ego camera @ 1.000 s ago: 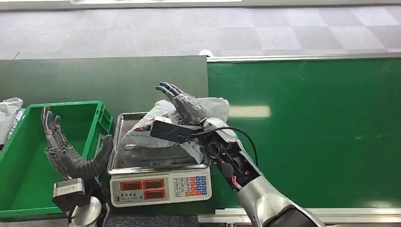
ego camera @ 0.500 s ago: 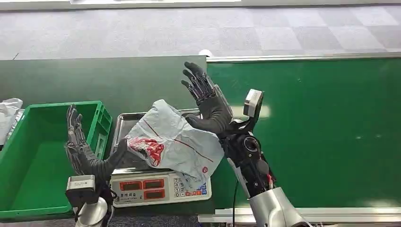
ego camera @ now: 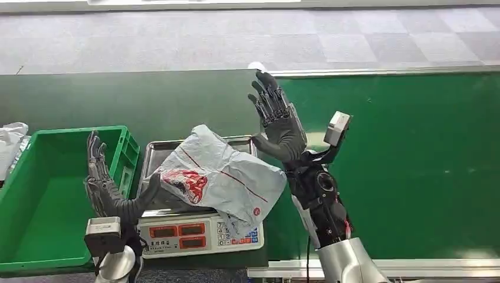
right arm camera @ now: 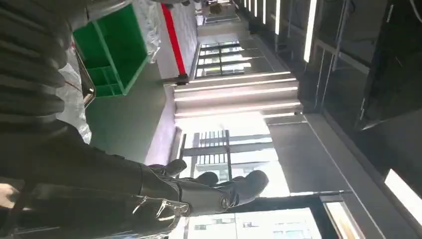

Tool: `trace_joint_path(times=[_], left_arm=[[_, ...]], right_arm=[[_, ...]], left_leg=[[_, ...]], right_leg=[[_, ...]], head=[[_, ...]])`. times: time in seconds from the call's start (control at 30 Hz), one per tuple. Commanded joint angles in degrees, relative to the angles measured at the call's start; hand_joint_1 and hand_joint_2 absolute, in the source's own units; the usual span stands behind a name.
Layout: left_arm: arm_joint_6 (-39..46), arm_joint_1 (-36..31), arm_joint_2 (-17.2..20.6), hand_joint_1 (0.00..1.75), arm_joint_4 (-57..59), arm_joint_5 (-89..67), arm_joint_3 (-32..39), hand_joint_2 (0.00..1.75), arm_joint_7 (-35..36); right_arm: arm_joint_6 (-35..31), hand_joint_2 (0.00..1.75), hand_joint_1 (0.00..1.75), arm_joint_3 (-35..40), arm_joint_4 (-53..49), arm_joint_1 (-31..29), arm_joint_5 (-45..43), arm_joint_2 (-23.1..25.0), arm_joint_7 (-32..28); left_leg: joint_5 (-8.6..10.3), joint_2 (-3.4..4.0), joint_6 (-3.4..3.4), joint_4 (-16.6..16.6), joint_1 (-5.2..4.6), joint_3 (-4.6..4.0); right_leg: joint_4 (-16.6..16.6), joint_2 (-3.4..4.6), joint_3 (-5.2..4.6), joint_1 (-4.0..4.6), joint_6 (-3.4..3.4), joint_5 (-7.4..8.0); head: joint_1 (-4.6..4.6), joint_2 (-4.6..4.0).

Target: Moved the parcel from conveyor to table for the left to box.

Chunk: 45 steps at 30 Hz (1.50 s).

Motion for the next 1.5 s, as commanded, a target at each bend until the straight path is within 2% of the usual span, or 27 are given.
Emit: trace_joint_path(times=[0.03, 0.33, 0.4, 0.43, 0.53, 0.6, 0.63, 0.7, 0.73, 0.77, 0.87, 1.0, 1.2, 1.5], left_arm=[[-2.2, -1.2, 1.1, 0.00, 3.8, -5.9, -3.0, 1.75, 3.9], [-2.2, -1.2, 1.2, 0.00, 4.0, -5.9, -3.0, 1.75, 3.9], [-3.2, -1.9, 2.5, 0.00, 6.2, -12.2, -5.5, 1.75, 7.5], [-3.0, -2.2, 2.5, 0.00, 7.8, -15.7, -6.4, 1.75, 9.3], [-5.5, -4.0, 1.9, 0.00, 12.1, -18.1, -8.1, 1.75, 12.1], [-7.9, -7.3, 1.1, 0.00, 15.9, -20.7, -8.4, 1.75, 15.1], [-8.8, -9.0, 1.2, 0.00, 18.0, -22.7, -8.8, 1.75, 16.9], [-10.6, -12.2, 0.5, 0.00, 22.2, -25.1, -9.1, 1.75, 18.0], [-11.1, -13.2, 0.5, 0.00, 23.7, -26.7, -9.7, 1.75, 18.5], [-12.0, -14.0, -0.1, 0.00, 25.4, -26.9, -9.7, 1.75, 18.3], [-14.0, -17.3, -0.8, 0.00, 31.8, -28.5, -11.3, 1.75, 18.2], [-10.3, -21.6, -2.7, 0.00, 41.6, -31.1, -12.7, 1.75, 18.6], [-10.2, -21.5, -2.6, 0.00, 41.6, -31.2, -12.7, 1.75, 18.6], [-9.7, -21.6, -2.5, 0.00, 41.8, -32.0, -12.8, 1.75, 19.4]], right_arm=[[-13.3, 1.75, 0.00, 3.3, -9.4, 0.8, 8.6, -1.4, 0.0], [-13.4, 1.75, 0.00, 3.3, -9.8, 1.3, 8.6, -1.8, 0.1], [-18.7, 1.75, 0.00, 3.0, -13.8, 3.5, 11.7, -1.9, -1.3], [-26.1, 1.75, 0.00, 2.4, -17.9, 5.9, 16.3, -2.2, -1.7], [-37.6, 1.75, 0.00, -0.4, -31.0, 14.0, 21.4, -3.5, -1.1], [-40.4, 1.75, 0.00, -4.8, -37.4, 18.7, 21.4, -4.2, -0.4], [-41.0, 1.75, 0.00, -8.0, -39.5, 20.6, 20.3, -3.8, -0.1], [-40.3, 1.75, 0.00, -13.9, -42.9, 24.8, 19.5, -3.2, -0.4], [-39.5, 1.75, 0.00, -15.3, -43.8, 26.2, 20.2, -2.8, -0.9], [-38.5, 1.75, 0.00, -16.1, -44.2, 27.2, 21.2, -2.3, -1.4], [-36.9, 1.75, 0.00, -15.0, -43.2, 27.6, 22.2, -1.7, -2.3], [-36.7, 1.75, 0.00, -12.1, -40.9, 26.2, 23.6, -1.3, -2.9], [-36.8, 1.75, 0.00, -12.1, -41.4, 26.4, 23.6, -1.3, -2.8], [-36.7, 1.75, 0.00, -12.1, -41.6, 26.4, 23.6, -1.3, -2.8]], left_leg=[[0.04, -0.10, 0.01, 0.0, -0.01, -0.01], [0.04, -0.12, 0.03, -0.1, 0.00, 0.06], [0.03, -0.04, 0.03, -0.1, 0.01, 0.10], [0.05, -0.07, 0.03, -0.1, 0.00, 0.11], [0.06, -0.35, 0.02, -0.1, 0.00, 0.07], [0.06, -0.47, 0.02, -0.1, -0.01, 0.05], [0.11, -0.80, 0.05, -0.1, 0.02, 0.07], [0.10, -0.71, 0.04, -0.1, -0.01, 0.01], [0.13, -0.90, 0.05, -0.1, 0.00, 0.02], [0.10, -0.75, 0.04, -0.1, -0.01, 0.03], [0.07, -0.60, 0.05, -0.1, -0.04, 0.03], [0.10, -0.43, 0.04, -0.1, -0.02, 0.08], [0.01, -0.18, 0.04, 0.0, -0.03, 0.11], [0.01, -0.18, 0.03, 0.0, -0.02, 0.11]], right_leg=[[0.0, -0.10, 0.02, -0.01, -0.02, 0.00], [-0.1, -0.14, 0.10, 0.01, -0.01, -0.01], [-0.1, -0.05, 0.12, 0.01, -0.01, 0.01], [-0.1, -0.08, 0.14, 0.01, -0.01, 0.02], [-0.1, -0.37, 0.16, 0.00, 0.00, -0.05], [-0.1, -0.44, 0.15, -0.02, 0.01, -0.06], [-0.2, -0.78, 0.32, 0.02, 0.02, -0.09], [-0.1, -0.67, 0.18, -0.01, 0.01, -0.08], [-0.2, -0.84, 0.28, 0.00, 0.01, -0.09], [-0.2, -0.69, 0.23, -0.02, 0.01, -0.07], [-0.1, -0.51, 0.20, -0.04, 0.00, -0.04], [-0.1, -0.40, 0.21, -0.03, -0.02, 0.01], [-0.1, -0.13, 0.16, -0.04, 0.00, -0.01], [-0.1, -0.11, 0.17, -0.02, -0.01, 0.01]], head=[[0.00, 0.00], [0.00, 0.00], [0.00, 0.00], [0.00, 0.00], [0.00, 0.00], [0.00, 0.00], [0.02, 0.00], [0.00, 0.00], [0.00, 0.00], [0.00, 0.00], [0.02, 0.00], [-0.02, 0.00], [-0.02, 0.00], [-0.02, 0.00]])
